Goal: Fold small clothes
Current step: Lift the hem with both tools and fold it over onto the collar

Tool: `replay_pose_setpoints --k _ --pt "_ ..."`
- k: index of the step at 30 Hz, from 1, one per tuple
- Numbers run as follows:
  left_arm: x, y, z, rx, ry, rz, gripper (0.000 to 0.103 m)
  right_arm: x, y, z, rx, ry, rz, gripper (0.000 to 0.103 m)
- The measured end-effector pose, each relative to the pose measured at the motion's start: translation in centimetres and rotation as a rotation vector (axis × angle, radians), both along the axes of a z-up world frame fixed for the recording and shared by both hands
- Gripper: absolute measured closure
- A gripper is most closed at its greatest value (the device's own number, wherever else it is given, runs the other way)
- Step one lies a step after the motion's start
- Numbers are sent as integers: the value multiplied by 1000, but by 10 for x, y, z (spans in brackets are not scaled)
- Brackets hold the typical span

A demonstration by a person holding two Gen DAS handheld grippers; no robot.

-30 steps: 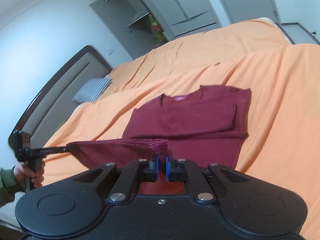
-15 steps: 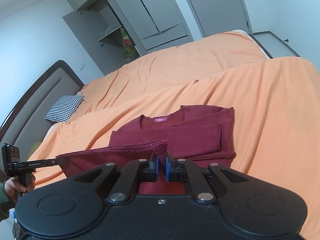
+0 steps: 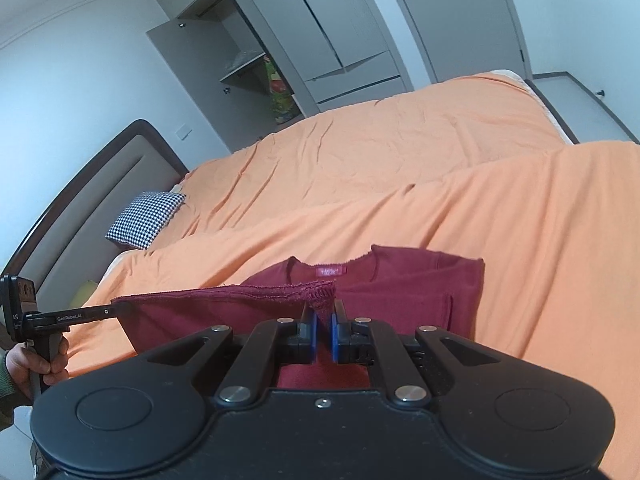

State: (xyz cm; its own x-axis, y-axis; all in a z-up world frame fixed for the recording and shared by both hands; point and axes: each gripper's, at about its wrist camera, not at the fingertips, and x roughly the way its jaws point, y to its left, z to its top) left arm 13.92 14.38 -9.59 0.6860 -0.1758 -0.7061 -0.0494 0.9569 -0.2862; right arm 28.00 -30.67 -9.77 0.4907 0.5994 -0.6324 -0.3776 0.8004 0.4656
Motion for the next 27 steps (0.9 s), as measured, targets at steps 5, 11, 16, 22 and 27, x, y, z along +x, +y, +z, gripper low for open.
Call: replay_pose_setpoints --k 5,11,16,22,27 --pt "19 -1 -3 16 10 16 93 22 2 -7 -7 0 19 96" --pt "53 0 -9 28 -1 4 93 50 -1 -18 -10 -21 28 96" --pt "79 -2 -20 27 -8 -20 93 69 -7 -33 -21 -35 5 96" --pt "101 -3 -36 20 -5 -13 93 82 -4 -42 -43 -65 21 96" --pt "124 -1 -56 36 6 -31 93 107 8 -54 -73 -98 63 96"
